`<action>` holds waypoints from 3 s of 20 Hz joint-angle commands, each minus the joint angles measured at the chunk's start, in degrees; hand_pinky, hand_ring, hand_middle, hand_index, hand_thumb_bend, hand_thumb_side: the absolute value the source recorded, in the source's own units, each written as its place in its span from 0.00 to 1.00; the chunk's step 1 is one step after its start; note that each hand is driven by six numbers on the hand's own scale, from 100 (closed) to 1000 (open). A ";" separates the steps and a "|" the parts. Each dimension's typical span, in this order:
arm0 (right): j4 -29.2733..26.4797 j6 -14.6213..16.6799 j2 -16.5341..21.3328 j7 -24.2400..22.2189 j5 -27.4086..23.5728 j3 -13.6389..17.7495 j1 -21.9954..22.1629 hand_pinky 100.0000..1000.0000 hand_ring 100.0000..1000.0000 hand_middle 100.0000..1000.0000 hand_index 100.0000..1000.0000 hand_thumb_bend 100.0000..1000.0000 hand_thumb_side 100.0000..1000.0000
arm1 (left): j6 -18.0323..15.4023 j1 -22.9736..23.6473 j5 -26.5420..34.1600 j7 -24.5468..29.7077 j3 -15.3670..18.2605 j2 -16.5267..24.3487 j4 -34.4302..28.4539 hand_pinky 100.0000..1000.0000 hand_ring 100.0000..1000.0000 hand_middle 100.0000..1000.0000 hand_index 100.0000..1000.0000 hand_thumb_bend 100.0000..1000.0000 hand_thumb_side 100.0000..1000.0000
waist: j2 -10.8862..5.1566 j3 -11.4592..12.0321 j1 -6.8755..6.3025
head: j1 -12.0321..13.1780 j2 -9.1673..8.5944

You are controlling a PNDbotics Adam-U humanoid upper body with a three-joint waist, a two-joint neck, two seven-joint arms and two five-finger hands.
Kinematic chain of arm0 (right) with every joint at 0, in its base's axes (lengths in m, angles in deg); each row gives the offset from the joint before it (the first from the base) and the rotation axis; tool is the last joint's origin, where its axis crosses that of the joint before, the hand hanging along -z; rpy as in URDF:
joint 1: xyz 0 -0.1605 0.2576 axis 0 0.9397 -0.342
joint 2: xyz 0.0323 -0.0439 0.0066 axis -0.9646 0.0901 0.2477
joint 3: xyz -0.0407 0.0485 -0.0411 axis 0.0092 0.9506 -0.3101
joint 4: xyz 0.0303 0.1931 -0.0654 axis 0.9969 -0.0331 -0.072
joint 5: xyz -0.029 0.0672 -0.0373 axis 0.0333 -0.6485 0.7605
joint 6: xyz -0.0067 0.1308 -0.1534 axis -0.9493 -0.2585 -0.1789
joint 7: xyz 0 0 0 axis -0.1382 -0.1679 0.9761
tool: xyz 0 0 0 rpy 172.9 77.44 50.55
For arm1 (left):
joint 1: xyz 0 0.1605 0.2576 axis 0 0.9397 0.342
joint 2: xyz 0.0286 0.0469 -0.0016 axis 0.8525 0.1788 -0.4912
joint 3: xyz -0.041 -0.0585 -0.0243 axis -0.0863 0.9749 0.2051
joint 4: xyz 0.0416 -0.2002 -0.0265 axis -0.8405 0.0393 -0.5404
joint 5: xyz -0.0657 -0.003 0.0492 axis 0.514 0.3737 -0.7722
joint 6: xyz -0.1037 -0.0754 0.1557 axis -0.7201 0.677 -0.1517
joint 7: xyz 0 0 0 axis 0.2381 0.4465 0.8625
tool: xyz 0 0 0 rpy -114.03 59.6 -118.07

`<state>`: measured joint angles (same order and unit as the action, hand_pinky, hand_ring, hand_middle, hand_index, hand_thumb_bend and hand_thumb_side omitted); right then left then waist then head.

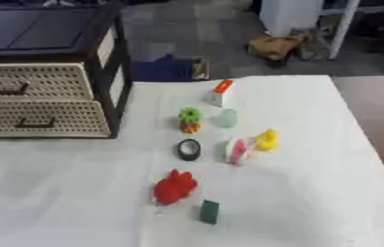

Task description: Pick up objects from table and place into drawer.

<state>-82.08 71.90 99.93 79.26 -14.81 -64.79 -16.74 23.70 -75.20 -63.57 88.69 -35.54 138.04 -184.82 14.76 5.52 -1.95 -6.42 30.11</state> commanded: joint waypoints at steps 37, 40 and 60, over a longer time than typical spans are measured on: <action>-0.95 -0.30 0.96 -0.60 1.23 -0.24 -1.05 0.64 0.59 0.58 0.82 0.00 1.00 | -2.13 -14.02 -9.18 10.93 -4.76 -8.43 21.48 0.00 0.00 0.00 0.94 0.00 1.00 | 1.60 -2.30 0.18 | 4.34 -3.09; -0.95 -0.31 0.97 -0.63 1.22 -0.27 -1.13 0.64 0.59 0.58 0.82 0.00 1.00 | -2.27 -14.30 -10.51 10.19 -4.60 -8.57 21.91 0.00 0.00 0.00 0.94 0.00 1.00 | 1.66 -2.32 0.13 | 4.14 -3.18; -0.95 -0.27 0.63 -0.93 1.17 -0.22 -1.34 0.64 0.60 0.58 0.82 0.00 1.00 | -5.66 -14.90 -16.30 8.36 -3.13 -8.90 25.69 0.00 0.00 0.00 0.94 0.21 1.00 | 2.09 -2.77 0.18 | 4.02 -3.54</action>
<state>-82.08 71.47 99.82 78.50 -13.88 -65.34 -17.78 18.16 -88.78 -79.35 97.40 -39.81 128.17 -159.15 17.73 2.79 -1.88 -2.54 27.34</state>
